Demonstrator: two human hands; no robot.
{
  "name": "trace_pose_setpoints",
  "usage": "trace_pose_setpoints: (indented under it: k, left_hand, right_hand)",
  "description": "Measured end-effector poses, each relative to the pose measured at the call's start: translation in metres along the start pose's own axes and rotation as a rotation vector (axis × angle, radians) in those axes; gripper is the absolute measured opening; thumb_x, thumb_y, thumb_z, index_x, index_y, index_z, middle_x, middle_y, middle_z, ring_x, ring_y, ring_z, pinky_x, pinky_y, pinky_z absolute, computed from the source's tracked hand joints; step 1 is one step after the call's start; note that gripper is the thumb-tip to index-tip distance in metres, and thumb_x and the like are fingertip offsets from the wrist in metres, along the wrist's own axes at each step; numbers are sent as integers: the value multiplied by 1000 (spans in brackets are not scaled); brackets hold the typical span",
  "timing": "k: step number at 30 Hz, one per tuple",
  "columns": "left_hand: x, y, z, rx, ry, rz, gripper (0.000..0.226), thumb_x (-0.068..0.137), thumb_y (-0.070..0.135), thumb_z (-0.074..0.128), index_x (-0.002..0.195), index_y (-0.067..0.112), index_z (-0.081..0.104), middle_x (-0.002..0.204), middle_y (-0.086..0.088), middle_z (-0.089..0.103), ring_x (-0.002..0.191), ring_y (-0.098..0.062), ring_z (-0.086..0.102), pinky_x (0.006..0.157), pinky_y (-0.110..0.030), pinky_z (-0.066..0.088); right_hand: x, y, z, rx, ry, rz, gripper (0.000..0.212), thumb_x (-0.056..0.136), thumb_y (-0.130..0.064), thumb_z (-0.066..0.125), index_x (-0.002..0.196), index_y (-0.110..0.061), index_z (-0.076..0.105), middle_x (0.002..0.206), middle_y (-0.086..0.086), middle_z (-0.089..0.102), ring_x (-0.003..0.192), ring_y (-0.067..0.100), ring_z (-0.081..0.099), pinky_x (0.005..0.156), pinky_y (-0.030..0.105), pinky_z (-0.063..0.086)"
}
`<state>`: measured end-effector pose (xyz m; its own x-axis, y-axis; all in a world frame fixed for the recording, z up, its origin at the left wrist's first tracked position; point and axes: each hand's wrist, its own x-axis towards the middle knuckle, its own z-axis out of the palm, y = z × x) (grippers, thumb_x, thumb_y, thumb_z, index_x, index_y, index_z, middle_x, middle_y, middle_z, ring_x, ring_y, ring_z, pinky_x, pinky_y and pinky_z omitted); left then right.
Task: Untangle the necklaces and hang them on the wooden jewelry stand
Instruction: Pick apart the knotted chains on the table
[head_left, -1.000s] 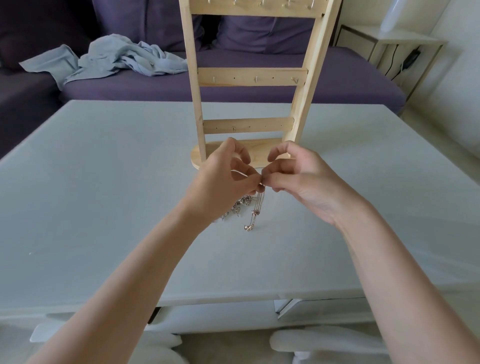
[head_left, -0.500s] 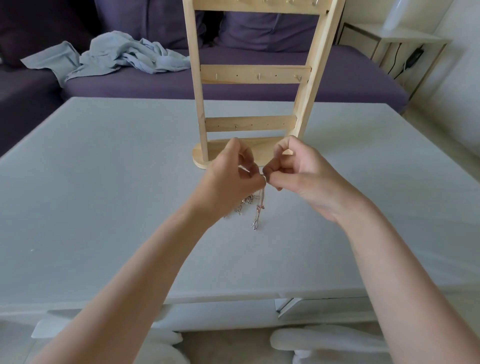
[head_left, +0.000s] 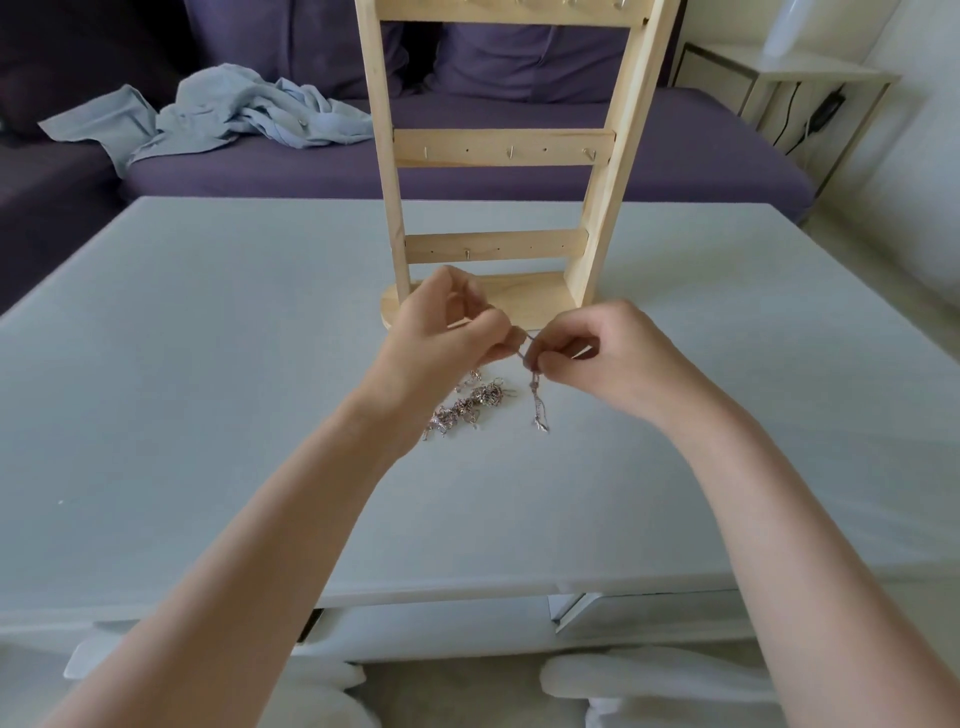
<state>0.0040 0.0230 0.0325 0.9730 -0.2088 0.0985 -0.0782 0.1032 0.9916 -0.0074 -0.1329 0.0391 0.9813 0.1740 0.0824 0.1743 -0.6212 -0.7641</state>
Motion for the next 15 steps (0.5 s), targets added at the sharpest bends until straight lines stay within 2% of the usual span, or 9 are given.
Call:
trace_pose_setpoints:
  k: [3,5,9,15]
  left_hand:
    - [1,3,-2,-221,-37,-119,22,91,-6,44,78,12,41,68,-2,50,59,-14,60,67,-26,54]
    - [2,4,-4,-257,-35,-155,22,90,-5,44,77,12,43,71,-2,49,54,-12,53,61,-25,51]
    - [0,4,-4,-176,-47,-156,17,90,-3,45,85,14,46,75,1,48,50,-9,44,53,-21,47]
    - [-2,-2,4,100,-35,-87,16,93,-3,42,90,13,47,68,0,43,51,-7,45,57,-22,45]
  right_hand:
    - [-2,-1,0,177,-51,23,25,83,1,59,72,-19,69,72,-3,69,60,-2,55,67,15,44]
    - [-3,-1,0,287,-73,40,19,84,0,61,75,-13,70,69,-3,67,61,2,54,64,15,44]
    - [-3,-2,5,498,-85,68,17,87,-3,60,73,-9,67,71,3,66,65,9,55,63,18,45]
    - [1,-4,20,775,-50,282,18,89,-1,52,74,-3,62,69,7,61,55,11,54,54,17,44]
